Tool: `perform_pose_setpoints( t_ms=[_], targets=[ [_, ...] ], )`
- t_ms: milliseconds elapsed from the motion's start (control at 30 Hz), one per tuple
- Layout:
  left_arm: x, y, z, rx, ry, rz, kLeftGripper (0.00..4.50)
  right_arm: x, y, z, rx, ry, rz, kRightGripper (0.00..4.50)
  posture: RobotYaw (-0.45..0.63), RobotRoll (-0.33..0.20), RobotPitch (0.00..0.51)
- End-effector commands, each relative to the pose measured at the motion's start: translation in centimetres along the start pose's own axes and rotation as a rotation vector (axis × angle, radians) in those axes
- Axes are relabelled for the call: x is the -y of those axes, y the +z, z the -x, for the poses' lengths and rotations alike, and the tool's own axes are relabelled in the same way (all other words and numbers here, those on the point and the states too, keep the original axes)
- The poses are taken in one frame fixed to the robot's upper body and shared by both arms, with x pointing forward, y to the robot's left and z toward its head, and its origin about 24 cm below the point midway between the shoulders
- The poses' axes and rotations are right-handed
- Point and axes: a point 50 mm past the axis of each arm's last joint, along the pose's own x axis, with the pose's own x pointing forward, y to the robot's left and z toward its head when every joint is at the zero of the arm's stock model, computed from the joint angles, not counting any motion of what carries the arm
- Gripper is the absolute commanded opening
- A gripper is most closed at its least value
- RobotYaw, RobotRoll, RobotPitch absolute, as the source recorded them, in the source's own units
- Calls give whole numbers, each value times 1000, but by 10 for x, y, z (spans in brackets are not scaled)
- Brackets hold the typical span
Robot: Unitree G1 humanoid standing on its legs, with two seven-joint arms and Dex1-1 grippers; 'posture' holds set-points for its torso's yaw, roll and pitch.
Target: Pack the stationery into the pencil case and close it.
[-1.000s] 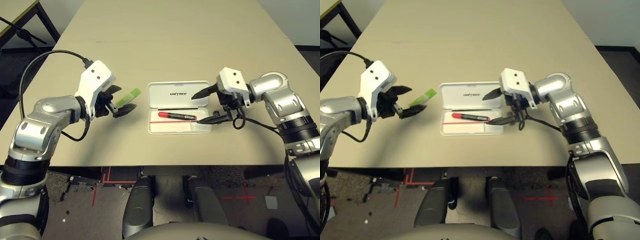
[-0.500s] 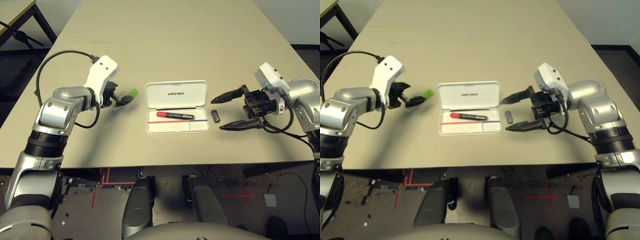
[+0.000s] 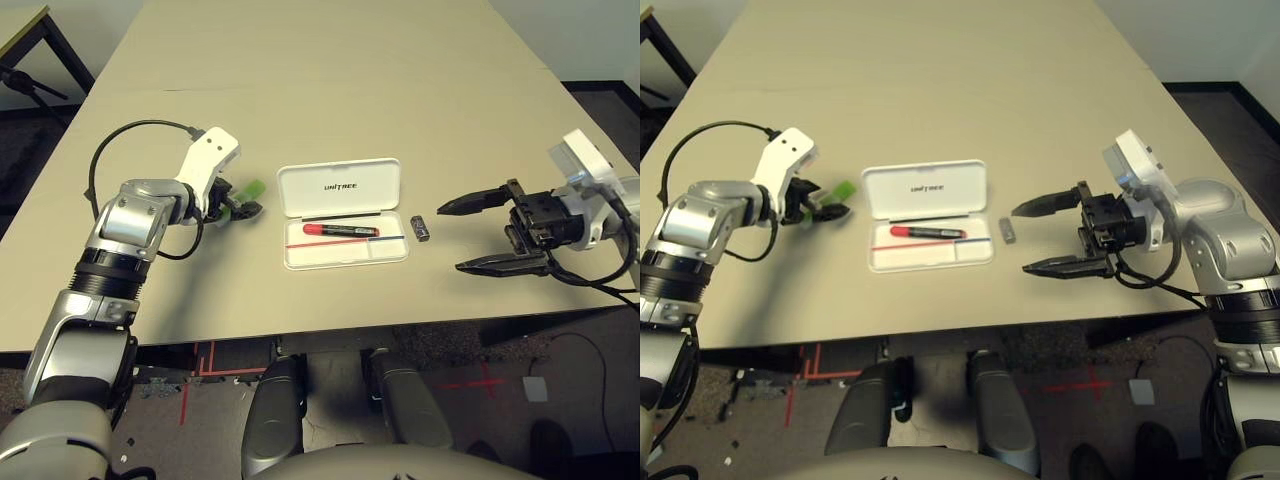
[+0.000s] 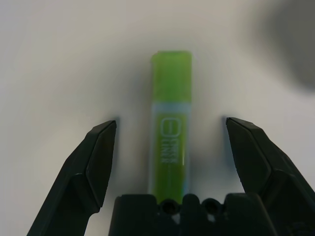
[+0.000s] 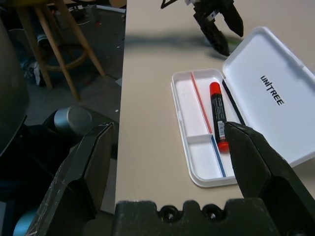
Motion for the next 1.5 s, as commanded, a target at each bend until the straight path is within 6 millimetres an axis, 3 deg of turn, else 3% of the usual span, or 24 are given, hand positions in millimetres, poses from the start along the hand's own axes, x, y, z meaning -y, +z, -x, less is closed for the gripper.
perform_pose_setpoints(
  t_ms=[33,67,167,400,433,667,933,1500],
  targets=[
    [1,-6,-3,-46,-9,-2,4500,-3,3,1,13,-5,4,4453,-97,0,220],
    [1,-7,-3,-49,-15,4,4500,-3,3,1,14,-6,4,4453,-97,0,221],
    [3,-9,-4,-53,-26,12,3880,-2,4,1,20,-9,6,4500,-94,0,222],
    [3,-12,-3,-58,-33,26,1218,1,4,0,25,-13,12,4500,-86,0,218],
    [3,-12,-3,-57,-33,26,1067,1,4,0,25,-13,13,4500,-83,0,218],
    [-1,-10,3,-44,-23,20,1074,5,4,-2,31,-12,19,4500,-60,0,211],
    [-12,-19,25,-54,6,-42,1074,11,1,-3,37,4,26,4500,-17,0,200],
    [19,-20,76,5,-142,-310,1074,30,-20,11,-17,-20,4,4500,126,0,181]
  ],
)
